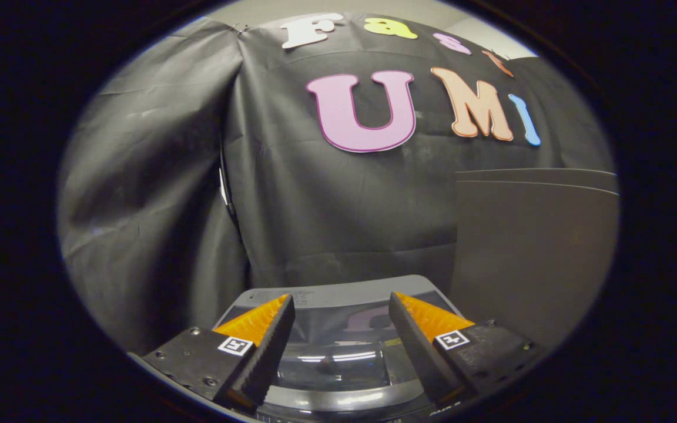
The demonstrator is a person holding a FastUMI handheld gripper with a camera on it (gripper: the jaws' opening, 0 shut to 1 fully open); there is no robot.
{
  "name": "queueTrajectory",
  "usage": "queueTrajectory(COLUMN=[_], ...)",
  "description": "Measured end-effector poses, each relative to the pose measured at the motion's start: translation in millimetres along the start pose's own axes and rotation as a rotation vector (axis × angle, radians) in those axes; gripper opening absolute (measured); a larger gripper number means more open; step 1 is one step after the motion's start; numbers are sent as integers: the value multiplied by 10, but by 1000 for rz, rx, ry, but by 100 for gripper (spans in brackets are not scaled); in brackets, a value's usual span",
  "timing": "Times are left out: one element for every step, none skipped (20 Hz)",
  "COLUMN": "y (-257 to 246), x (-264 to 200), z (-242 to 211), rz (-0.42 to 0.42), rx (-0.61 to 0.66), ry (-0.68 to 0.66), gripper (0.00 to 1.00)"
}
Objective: Put the clothes into the washing machine and then close the washing machine lid.
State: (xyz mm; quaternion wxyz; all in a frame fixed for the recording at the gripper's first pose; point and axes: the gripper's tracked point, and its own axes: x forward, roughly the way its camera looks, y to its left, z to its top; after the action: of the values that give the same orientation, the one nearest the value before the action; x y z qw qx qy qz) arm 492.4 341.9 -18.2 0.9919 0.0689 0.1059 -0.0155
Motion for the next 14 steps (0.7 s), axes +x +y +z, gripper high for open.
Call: queueTrajectory(y=[-17,-18,9,-4,-26,-35,-51,-61,-83,-114,-144,-177,-213,-257], x=[-5,-18,-13,-14,-12,-34,-40,-79,-119,-165,-302,-401,-449,-530], z=[-3,13,28,39,60,95,146,166,212,242,249,255,295,345], rz=[-7,-9,-4,-2,-7,-11,-20,-27,-30,-30,-34,-38,-46,-49], rx=[-15,-24,-33,-42,-46,-49,-51,-40,-36,-38,-46,-54,-58,-56], ry=[2,3,5,3,5,4,1,13,7,5,6,9,3,0], gripper=[97,97,97,97,97,97,97,97,97,97,97,97,97,97])
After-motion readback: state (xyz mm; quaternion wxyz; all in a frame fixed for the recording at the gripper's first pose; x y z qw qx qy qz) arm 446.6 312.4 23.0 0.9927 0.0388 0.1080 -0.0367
